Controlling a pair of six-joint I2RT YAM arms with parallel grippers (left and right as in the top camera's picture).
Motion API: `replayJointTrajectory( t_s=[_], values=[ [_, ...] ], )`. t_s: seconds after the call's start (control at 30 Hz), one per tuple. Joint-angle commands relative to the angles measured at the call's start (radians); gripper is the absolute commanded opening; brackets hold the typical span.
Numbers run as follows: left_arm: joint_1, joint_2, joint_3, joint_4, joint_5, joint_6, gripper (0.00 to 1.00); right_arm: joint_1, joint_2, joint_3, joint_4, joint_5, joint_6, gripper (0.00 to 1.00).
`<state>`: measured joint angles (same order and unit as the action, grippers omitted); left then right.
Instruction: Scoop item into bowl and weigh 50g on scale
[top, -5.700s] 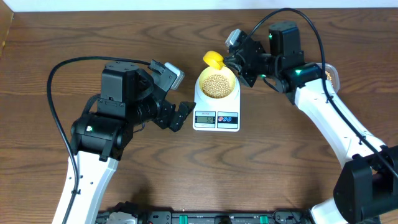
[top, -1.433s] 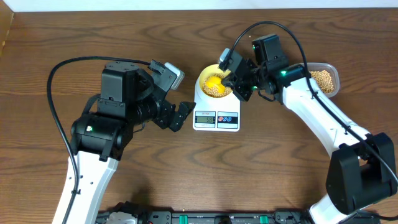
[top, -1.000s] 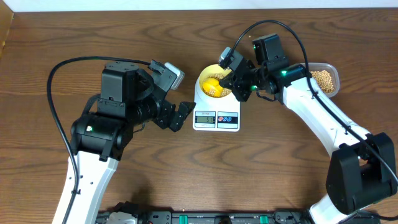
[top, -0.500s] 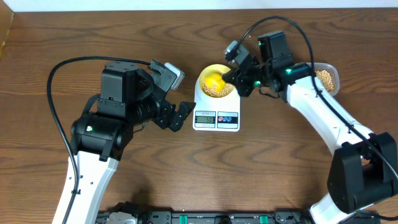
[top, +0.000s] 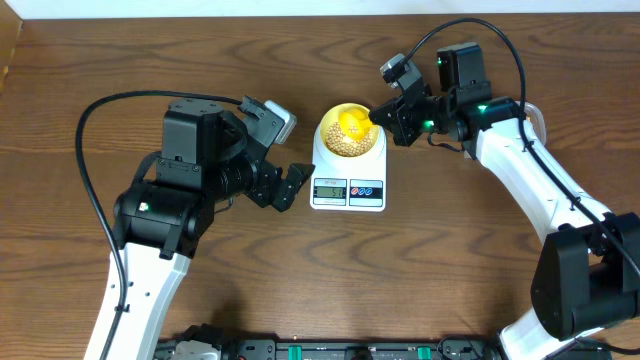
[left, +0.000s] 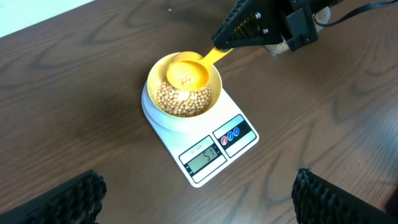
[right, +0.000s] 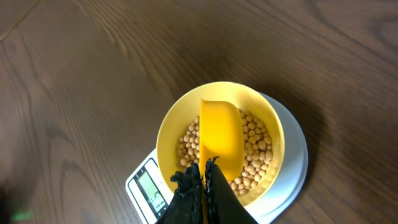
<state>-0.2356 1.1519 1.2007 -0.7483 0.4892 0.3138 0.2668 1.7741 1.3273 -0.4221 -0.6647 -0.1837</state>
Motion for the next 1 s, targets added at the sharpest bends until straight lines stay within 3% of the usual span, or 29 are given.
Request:
replayJointTrajectory(
  t_s=[0.0, 0.37, 0.53, 0.77, 0.97],
  values=[
    [0.005, 0.004, -0.005, 0.000, 0.008, -0.002, 0.98, -0.006, 0.012, 0.000, 0.004, -0.030, 0.014, 0.01],
    [0.005, 0.004, -0.005, 0.000, 0.008, -0.002, 0.97, -0.005, 0.012, 0.000, 0.000, -0.027, -0.018, 0.01],
    [0.005, 0.004, -0.005, 0.000, 0.008, -0.002, 0.98, -0.005, 0.012, 0.000, 0.000, -0.017, -0.139, 0.01],
    [0.005, 0.004, -0.005, 0.000, 0.008, -0.002, 0.98, 0.019, 0.012, 0.000, 0.022, 0.163, -0.226, 0.01],
    [0.005, 0.004, -0.005, 0.000, 0.008, -0.002, 0.98, 0.036, 0.012, 0.000, 0.078, 0.188, -0.261, 0.01]
  ],
)
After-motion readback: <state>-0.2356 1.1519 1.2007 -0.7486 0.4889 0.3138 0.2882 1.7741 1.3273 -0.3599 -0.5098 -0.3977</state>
